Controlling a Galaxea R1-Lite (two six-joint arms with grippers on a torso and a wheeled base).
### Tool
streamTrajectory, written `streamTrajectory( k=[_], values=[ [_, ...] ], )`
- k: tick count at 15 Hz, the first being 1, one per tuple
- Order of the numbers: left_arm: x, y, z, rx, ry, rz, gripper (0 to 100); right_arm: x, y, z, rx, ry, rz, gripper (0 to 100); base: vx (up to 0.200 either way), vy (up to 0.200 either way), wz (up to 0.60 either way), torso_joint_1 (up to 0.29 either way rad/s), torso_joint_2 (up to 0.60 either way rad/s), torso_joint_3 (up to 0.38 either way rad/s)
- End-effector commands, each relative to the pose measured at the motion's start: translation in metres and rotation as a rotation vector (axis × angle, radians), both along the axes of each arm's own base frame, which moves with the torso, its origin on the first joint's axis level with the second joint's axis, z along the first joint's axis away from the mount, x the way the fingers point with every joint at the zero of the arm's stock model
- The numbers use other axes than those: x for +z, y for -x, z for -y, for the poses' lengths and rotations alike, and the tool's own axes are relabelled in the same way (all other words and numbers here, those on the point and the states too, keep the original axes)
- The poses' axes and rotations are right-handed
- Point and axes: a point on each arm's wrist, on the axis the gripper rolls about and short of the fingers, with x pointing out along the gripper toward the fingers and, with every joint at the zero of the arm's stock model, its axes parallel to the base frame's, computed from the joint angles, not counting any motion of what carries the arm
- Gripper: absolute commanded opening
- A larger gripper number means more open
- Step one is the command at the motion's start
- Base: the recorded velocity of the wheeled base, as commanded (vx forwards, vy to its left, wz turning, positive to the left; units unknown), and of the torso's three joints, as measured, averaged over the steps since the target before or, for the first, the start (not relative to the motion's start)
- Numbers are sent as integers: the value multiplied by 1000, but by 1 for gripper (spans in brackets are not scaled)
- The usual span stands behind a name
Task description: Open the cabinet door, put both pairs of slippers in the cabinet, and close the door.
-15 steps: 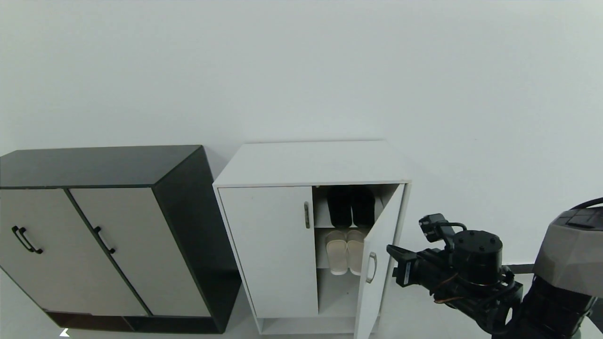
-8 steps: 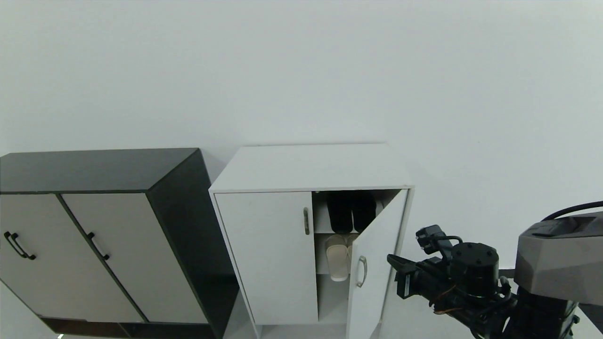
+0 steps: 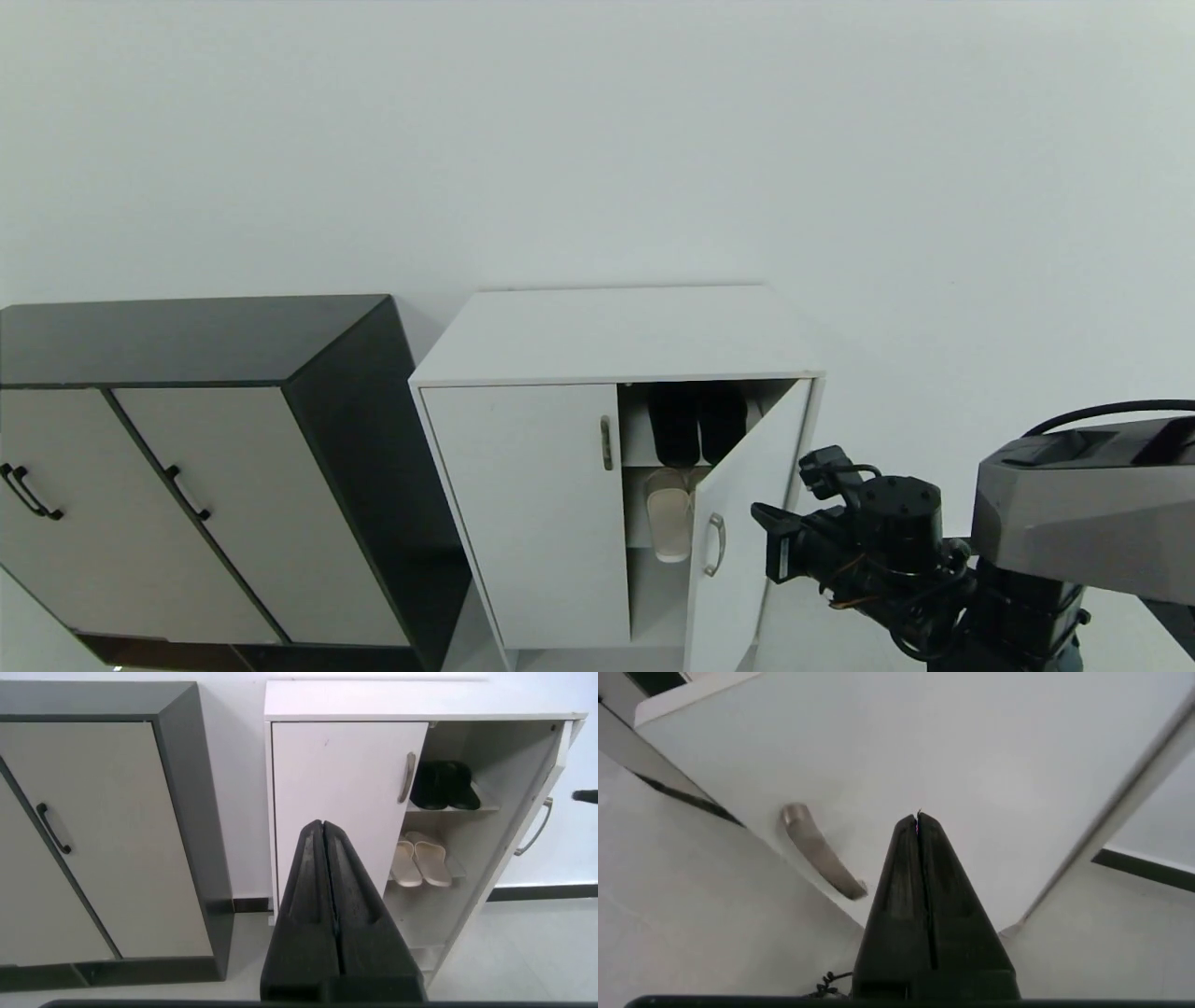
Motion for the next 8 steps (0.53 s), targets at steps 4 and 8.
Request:
streamTrajectory(
  k=[4,8],
  values=[
    [0,0,0,-1,0,0,0,-5,-30,-16,-8,-8,14,0,0,0,0,0,0,0],
    [0,0,0,-1,0,0,0,-3,-58,-30,-12,-18,29,0,0,0,0,0,0,0]
  ],
)
